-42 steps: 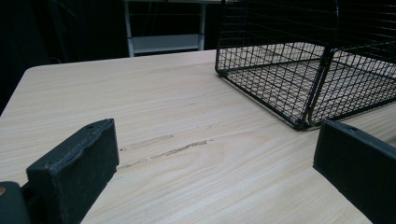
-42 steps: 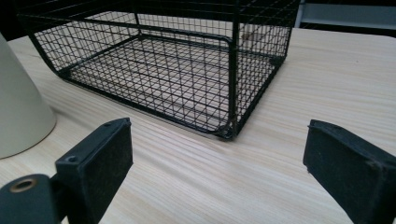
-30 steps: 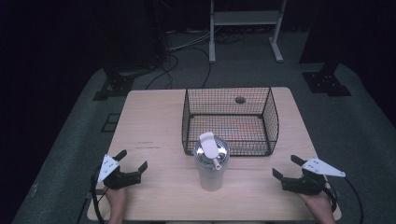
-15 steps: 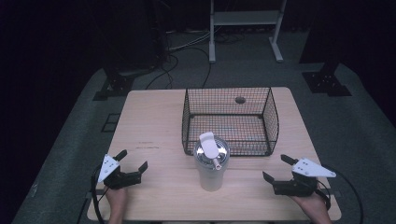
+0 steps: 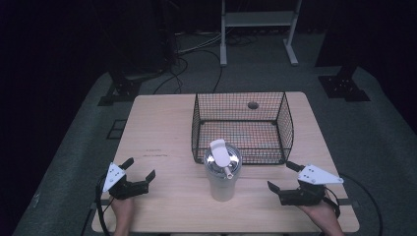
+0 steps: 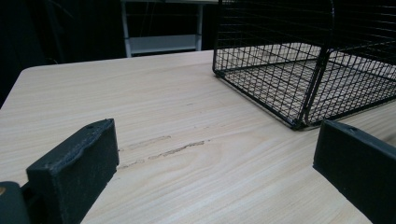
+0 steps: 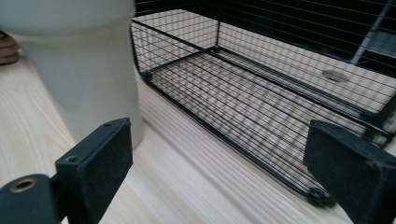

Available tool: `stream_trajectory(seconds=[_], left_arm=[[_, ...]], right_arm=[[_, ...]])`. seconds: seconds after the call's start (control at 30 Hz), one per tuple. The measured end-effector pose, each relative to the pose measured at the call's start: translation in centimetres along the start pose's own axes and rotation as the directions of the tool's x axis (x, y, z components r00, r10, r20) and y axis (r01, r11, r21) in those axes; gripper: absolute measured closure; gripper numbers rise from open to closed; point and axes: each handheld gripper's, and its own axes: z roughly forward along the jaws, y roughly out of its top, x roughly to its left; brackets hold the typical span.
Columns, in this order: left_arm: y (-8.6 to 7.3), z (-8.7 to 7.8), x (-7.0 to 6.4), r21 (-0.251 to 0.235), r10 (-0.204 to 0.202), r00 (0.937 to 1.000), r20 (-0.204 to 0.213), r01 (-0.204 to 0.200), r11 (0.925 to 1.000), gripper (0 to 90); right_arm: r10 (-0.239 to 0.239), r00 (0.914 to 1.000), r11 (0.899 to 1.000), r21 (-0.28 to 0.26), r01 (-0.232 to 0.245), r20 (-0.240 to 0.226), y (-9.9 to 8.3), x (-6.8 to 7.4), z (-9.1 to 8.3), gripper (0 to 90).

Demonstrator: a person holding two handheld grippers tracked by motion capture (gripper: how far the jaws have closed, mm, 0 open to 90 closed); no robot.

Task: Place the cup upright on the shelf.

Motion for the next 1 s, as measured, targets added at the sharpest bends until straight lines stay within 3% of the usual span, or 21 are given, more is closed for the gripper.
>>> stream_trajectory(seconds=[0.33, 1.0], left_arm=[[0.0, 0.0, 0.0, 0.000, -0.003, 1.0000, 0.002, 0.003, 1.0000, 0.0], [0.0, 0.0, 0.0, -0.002, -0.003, 1.0000, 0.002, 0.003, 1.0000, 0.0]], right_arm=[[-0.029, 0.9958, 1.000, 0.003, 0.029, -0.087, 0.8, 1.9, 1.6, 7.7], [-0.065, 0.9802, 0.997, 0.020, 0.070, -0.187, 1.7, 4.1, 3.8, 7.6]])
